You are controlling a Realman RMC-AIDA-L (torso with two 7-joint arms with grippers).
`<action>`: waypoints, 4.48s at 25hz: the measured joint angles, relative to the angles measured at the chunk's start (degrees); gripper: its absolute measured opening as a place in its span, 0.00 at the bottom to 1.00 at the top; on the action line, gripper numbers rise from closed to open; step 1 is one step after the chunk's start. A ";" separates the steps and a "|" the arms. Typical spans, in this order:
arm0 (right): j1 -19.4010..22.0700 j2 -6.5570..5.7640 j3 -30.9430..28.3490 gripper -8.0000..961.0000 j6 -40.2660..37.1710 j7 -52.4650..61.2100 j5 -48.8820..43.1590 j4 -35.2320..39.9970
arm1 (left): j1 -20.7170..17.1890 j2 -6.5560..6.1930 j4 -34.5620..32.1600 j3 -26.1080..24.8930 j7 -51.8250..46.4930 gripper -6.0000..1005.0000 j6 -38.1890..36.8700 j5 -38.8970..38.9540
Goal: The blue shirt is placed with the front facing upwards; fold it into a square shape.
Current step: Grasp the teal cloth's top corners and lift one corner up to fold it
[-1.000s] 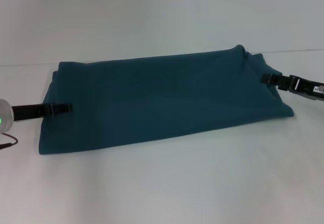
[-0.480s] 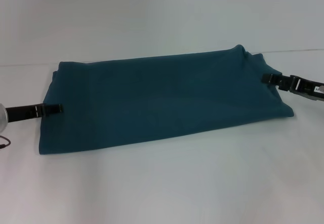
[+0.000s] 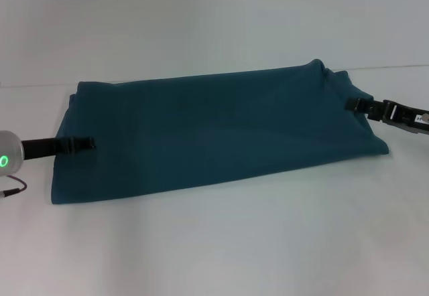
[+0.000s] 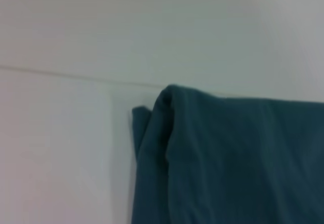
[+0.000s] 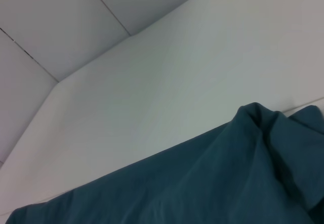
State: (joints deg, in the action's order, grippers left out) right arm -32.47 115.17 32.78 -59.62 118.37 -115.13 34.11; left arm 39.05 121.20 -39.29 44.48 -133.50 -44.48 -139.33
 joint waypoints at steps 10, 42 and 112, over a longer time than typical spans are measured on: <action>0.03 0.07 0.22 0.84 -0.09 0.28 -0.09 -0.12 | -0.08 0.87 -1.49 -0.01 1.57 0.54 -0.33 0.35; 0.58 -0.22 0.35 0.84 -0.31 1.31 -0.09 0.47 | 0.79 1.78 -1.66 0.06 3.31 0.01 0.61 2.20; -0.33 -0.83 0.44 0.84 0.04 2.20 -0.09 0.69 | -2.98 -0.54 0.11 0.65 6.76 0.59 8.19 10.27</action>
State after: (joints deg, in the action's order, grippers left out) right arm -32.80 114.34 33.23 -59.58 120.57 -115.22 34.80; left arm 36.06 120.66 -39.18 45.13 -126.74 -36.29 -129.05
